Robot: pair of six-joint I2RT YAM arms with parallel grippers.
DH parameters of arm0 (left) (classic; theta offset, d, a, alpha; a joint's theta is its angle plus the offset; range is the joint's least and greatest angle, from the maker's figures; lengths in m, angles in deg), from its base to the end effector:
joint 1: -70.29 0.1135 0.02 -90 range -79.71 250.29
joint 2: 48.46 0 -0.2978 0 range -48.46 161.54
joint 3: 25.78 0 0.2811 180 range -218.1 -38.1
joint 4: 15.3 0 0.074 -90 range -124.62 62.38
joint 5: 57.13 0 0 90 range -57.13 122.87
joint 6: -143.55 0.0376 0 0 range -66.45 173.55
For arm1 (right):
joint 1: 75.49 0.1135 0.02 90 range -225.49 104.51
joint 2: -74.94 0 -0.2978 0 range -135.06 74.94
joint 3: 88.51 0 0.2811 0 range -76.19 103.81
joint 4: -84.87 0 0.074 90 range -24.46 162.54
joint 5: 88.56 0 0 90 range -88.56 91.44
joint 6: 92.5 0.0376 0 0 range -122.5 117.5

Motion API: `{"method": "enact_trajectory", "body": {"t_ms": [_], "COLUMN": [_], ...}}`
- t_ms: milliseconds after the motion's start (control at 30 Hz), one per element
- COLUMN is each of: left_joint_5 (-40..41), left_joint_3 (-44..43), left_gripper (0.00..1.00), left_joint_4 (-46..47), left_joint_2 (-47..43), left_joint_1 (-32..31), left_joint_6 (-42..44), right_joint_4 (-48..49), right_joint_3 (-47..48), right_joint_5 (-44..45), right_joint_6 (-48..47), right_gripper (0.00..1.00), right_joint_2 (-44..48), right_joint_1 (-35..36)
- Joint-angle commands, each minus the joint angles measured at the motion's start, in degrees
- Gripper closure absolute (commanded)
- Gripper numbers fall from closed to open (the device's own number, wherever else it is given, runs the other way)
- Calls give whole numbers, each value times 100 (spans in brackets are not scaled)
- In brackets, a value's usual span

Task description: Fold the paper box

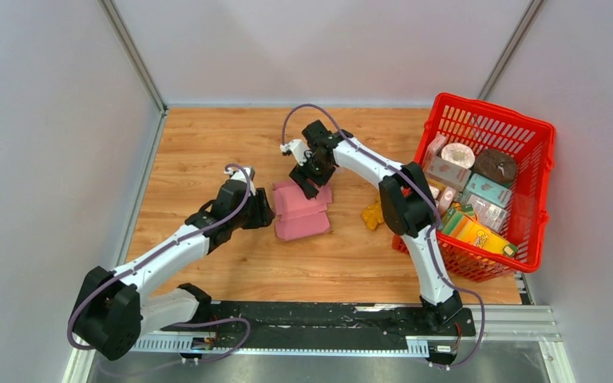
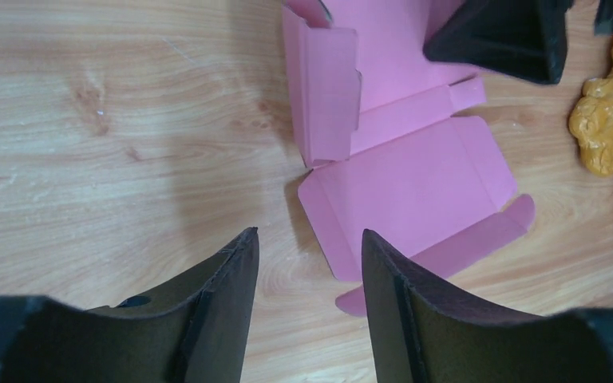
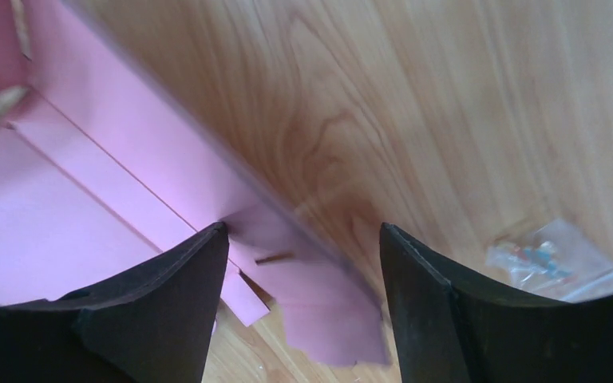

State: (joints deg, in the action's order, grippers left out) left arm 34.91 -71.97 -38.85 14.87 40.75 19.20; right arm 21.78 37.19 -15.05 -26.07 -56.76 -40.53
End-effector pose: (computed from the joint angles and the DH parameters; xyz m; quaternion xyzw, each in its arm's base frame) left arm 0.2091 -0.1169 0.2240 -0.0456 0.9076 -0.2070 0.3625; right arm 0.4339 0.3164 0.2037 -0.4985 0.8363 0.1582 0.1647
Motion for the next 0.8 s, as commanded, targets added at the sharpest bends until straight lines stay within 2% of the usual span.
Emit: {"method": "enact_trajectory", "body": {"t_ms": [0, 100, 300, 400, 567, 600, 667, 700, 767], "left_joint_5": [270, 288, 437, 490, 508, 525, 656, 735, 955], "left_joint_3": [-471, -638, -700, -832, -972, -1016, -1069, -1035, -903], "left_gripper": [41, 41, 43, 44, 44, 43, 43, 43, 43], "left_joint_4": [-151, -248, -196, -283, -275, -319, -476, -477, -495], "left_joint_2": [188, 381, 495, 723, 962, 1023, 954, 892, 708], "left_joint_1": [36, 27, 27, 27, 19, 18, -8, -34, -122], "left_joint_6": [148, 139, 156, 227, 402, 490, 499, 534, 561], "right_joint_4": [489, 225, 743, 717, 603, 698, 796, 848, 901], "right_joint_3": [-308, -404, -1063, -1011, -800, -879, -958, -1037, -1151], "right_joint_5": [176, 102, -801, -1188, -1330, -1313, -1094, -1023, -787], "right_joint_6": [284, 274, 511, 626, 924, 1160, 1529, 1644, 1908], "right_gripper": [27, 33, 40, 50, 74, 83, 92, 100, 100], "right_joint_2": [566, 653, 1172, 1190, 1103, 1137, 1234, 1260, 1418], "right_joint_1": [-156, -139, -130, -112, -86, -60, -51, -59, -42]}}
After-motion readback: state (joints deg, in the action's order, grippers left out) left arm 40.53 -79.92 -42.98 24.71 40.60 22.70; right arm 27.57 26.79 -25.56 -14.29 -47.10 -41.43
